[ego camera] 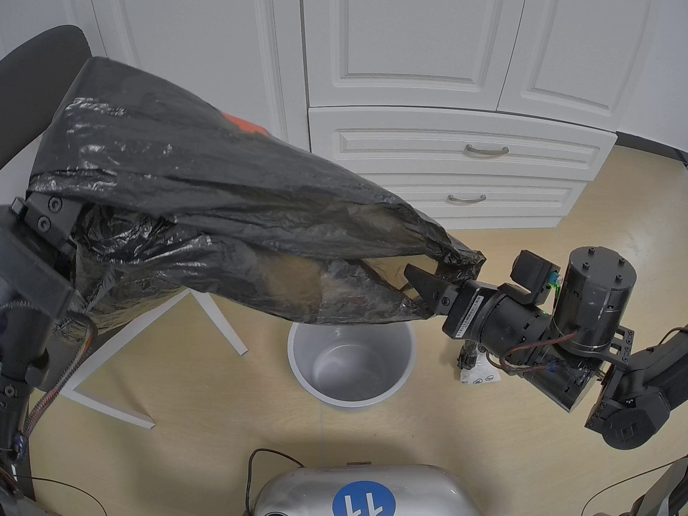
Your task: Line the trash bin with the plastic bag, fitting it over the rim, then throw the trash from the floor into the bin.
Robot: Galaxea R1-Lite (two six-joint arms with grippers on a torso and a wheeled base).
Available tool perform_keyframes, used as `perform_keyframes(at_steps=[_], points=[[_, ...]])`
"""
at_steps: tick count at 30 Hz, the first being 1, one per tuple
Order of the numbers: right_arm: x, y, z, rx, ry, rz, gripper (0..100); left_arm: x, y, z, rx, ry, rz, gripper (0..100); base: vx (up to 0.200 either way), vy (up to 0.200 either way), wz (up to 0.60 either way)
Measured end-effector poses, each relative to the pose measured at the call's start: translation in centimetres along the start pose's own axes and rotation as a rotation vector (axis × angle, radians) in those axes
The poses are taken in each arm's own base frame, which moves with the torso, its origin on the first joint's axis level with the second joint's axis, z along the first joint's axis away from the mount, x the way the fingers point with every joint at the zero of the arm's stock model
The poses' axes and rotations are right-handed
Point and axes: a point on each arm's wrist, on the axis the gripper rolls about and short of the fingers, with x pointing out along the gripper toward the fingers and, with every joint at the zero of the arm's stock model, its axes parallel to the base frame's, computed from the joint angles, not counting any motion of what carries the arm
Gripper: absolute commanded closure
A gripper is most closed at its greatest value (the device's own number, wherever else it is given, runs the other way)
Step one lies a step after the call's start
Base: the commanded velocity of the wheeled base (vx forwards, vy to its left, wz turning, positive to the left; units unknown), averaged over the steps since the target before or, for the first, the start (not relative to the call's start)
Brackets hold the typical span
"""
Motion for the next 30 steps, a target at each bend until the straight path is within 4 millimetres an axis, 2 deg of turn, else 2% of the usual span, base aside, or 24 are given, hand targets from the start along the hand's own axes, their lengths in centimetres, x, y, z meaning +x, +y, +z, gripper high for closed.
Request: perform_keyframes(at_steps=[9, 15, 22, 30], points=[[0.0, -0.2, 0.5, 0.006, -0.019, -0.005, 100, 0.0, 0.0, 0.0, 0.002, -0.002, -0.001, 100, 0.0, 0.0, 0.0], [-0.9, -0.2, 2.1, -0.007, -0.064, -0.001, 100, -0.1, 0.2, -0.4, 0.01, 0.025, 0.011, 100, 0.0, 0.0, 0.0], [-3.5, -0.4, 4.5, -0.099, -0.061, -0.036, 100, -0.1, 1.4, -3.1, 0.073, 0.193, 0.073, 100, 0.0, 0.0, 0.0], [-7.4, -0.3, 7.1, -0.164, -0.044, -0.065, 100, -2.0, 3.2, -8.4, 0.18, 0.614, 0.169, 100, 0.0, 0.0, 0.0]])
